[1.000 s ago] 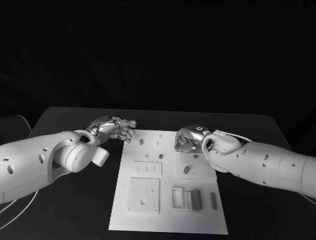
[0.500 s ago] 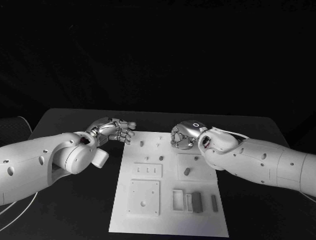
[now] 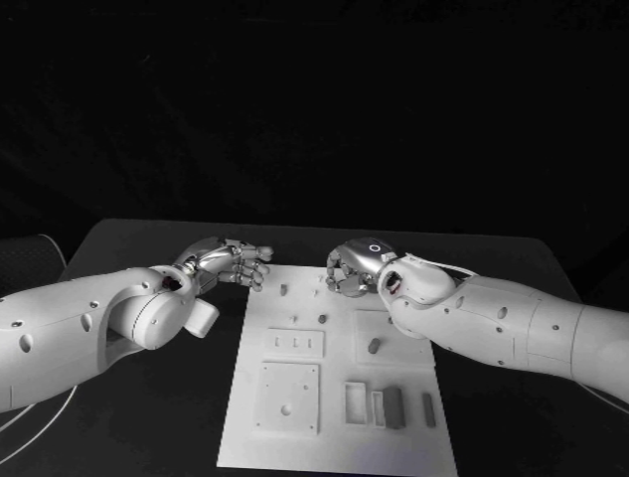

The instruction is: Assemble the parts on the task board

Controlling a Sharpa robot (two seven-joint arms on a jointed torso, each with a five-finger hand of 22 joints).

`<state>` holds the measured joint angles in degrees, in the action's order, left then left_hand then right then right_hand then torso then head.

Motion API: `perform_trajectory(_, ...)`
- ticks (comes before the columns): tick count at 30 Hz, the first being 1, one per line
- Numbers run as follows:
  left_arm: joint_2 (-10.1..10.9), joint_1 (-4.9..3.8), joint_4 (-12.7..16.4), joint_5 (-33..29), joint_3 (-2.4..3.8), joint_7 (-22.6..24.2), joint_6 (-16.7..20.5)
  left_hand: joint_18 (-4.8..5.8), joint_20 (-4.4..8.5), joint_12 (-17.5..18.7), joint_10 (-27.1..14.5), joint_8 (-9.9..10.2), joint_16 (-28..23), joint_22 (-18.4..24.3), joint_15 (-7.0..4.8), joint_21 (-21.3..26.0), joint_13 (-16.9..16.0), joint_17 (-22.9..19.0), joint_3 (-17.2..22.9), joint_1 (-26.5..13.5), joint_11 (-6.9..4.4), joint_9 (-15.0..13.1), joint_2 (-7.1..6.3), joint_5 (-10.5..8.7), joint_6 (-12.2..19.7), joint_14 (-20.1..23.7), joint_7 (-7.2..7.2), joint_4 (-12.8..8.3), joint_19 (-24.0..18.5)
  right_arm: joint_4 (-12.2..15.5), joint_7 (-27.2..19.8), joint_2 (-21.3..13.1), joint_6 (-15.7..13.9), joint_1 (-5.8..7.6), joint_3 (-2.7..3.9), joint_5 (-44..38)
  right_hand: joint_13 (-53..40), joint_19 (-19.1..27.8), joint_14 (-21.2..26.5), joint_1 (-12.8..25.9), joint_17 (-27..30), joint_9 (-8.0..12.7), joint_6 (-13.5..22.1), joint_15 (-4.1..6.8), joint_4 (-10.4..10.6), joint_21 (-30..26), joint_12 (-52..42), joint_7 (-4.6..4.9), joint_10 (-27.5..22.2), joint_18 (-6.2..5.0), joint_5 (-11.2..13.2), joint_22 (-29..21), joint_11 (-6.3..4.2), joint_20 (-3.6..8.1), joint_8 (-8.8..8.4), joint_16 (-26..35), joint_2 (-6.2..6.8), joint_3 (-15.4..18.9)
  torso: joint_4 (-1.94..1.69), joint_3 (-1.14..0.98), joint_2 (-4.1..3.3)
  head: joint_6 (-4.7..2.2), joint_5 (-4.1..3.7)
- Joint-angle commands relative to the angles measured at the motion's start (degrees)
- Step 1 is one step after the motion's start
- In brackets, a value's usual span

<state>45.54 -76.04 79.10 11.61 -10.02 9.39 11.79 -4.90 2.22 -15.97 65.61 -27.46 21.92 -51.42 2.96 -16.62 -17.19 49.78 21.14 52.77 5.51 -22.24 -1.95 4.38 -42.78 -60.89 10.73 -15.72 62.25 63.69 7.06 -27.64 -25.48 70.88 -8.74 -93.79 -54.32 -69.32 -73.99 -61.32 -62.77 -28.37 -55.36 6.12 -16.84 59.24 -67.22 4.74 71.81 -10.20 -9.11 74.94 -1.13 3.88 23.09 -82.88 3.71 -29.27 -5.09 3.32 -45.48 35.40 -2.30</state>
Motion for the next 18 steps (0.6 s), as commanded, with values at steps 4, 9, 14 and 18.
perform_trajectory(4,-0.30,-0.09,0.02,0.13,0.06,0.53,-0.20,-0.63,0.44,0.35,-0.46,0.34,-0.25,-0.09,0.06,0.22,-0.12,0.11,-0.06,-0.21,-0.09,-0.11,-0.14,0.12,-0.44,-0.30,0.00,-0.31,-0.11,-1.66,1.40,1.48,-1.15,0.02,0.02,-1.48,0.06,-0.25,-1.32,-0.06,0.01,-0.09,-0.59,1.04,0.10,0.40,0.25,0.33,0.17,-4.80,-0.42,1.05,-0.23,0.24,0.07,-0.35,0.27,-0.33,0.05,-0.01,0.01,-0.15,0.25)
perform_trajectory(9,-0.48,-0.09,-0.07,0.15,0.06,0.64,-0.02,-0.63,0.44,0.37,-0.47,0.37,-0.30,-0.11,0.06,0.24,-0.19,0.16,-0.04,-0.16,-0.08,-0.14,-0.15,0.12,-0.45,-0.31,0.00,-0.34,-0.12,-2.87,1.48,2.67,-1.68,0.00,0.02,-1.55,0.06,-0.25,-1.31,-0.07,0.04,-0.09,-0.59,1.04,0.10,0.40,0.26,0.33,0.17,-4.80,-0.43,1.05,-0.24,0.24,0.07,-0.34,0.28,-0.34,0.04,-0.07,-0.03,-0.22,0.32)
perform_trajectory(14,-0.68,-0.09,-0.28,0.15,0.06,0.66,-0.02,-0.63,0.44,0.37,-0.47,0.37,-0.30,-0.11,0.06,0.24,-0.19,0.16,-0.04,-0.16,-0.08,-0.14,-0.15,0.12,-0.45,-0.31,0.00,-0.34,-0.12,-3.94,1.83,3.56,-2.53,0.00,0.02,-2.01,0.06,-0.25,-1.31,-0.07,0.04,-0.09,-0.59,1.04,0.10,0.40,0.26,0.33,0.17,-4.80,-0.43,1.05,-0.24,0.24,0.07,-0.34,0.28,-0.34,0.00,-0.10,-0.02,-0.18,0.42)
perform_trajectory(18,-0.75,-0.09,-0.37,0.15,0.06,0.65,-0.08,-0.63,0.44,0.37,-0.47,0.37,-0.30,-0.11,0.06,0.24,-0.19,0.16,-0.04,-0.16,-0.08,-0.14,-0.15,0.12,-0.45,-0.31,0.00,-0.34,-0.12,-4.50,1.86,4.27,-2.75,0.00,0.02,-2.24,0.06,-0.25,-1.31,-0.07,0.04,-0.09,-0.59,1.04,0.10,0.40,0.26,0.33,0.17,-4.80,-0.43,1.05,-0.24,0.24,0.07,-0.34,0.28,-0.34,0.14,-0.10,0.01,-0.23,0.32)
